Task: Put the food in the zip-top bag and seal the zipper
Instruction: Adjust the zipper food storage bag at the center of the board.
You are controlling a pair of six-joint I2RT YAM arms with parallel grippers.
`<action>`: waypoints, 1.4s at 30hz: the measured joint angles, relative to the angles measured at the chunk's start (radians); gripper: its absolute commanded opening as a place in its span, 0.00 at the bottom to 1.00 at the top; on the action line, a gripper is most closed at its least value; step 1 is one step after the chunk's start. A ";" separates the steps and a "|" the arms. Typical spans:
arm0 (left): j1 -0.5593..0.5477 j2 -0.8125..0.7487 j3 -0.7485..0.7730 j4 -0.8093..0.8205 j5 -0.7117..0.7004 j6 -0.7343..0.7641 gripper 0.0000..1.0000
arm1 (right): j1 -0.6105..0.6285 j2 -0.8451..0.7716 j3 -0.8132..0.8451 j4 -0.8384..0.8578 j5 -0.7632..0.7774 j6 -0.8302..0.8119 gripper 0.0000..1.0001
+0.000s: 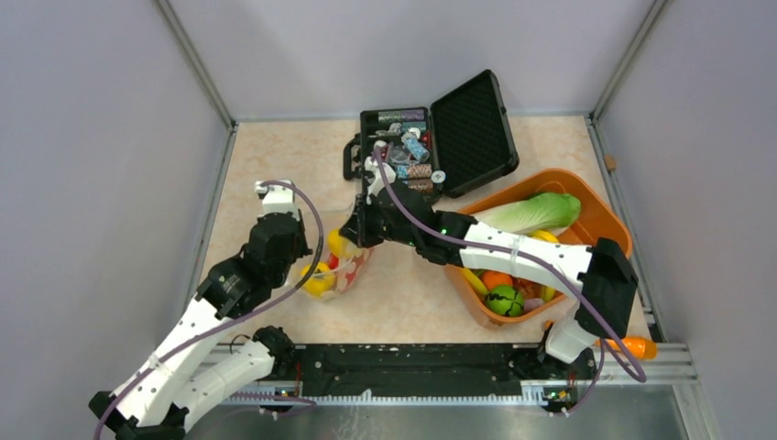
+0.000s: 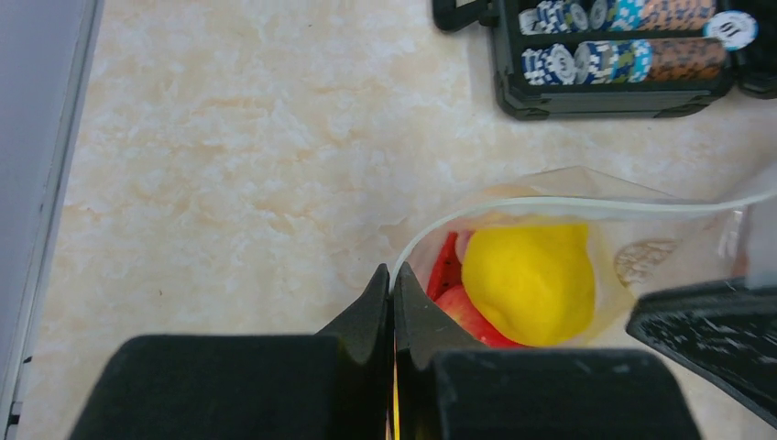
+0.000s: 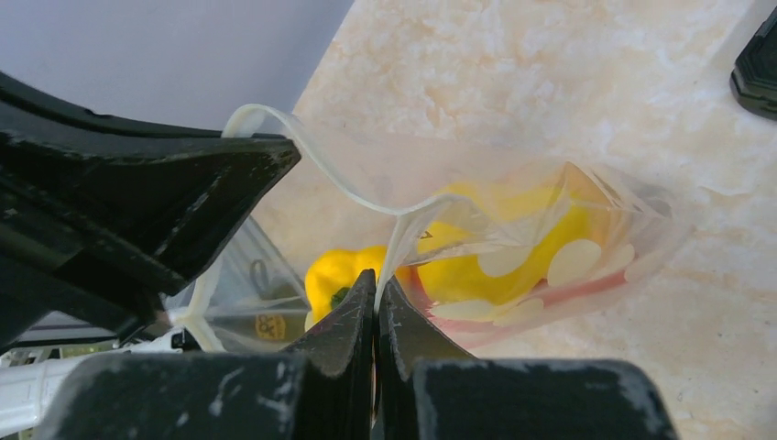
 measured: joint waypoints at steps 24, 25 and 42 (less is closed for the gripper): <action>0.000 -0.067 0.131 -0.050 0.027 0.054 0.00 | -0.002 -0.102 -0.043 0.093 -0.034 0.021 0.00; 0.000 -0.062 0.131 -0.051 0.024 0.055 0.00 | -0.002 -0.102 -0.045 0.093 -0.037 0.023 0.00; 0.000 -0.024 0.131 -0.060 -0.030 0.056 0.00 | 0.006 -0.132 -0.066 0.123 -0.064 0.026 0.00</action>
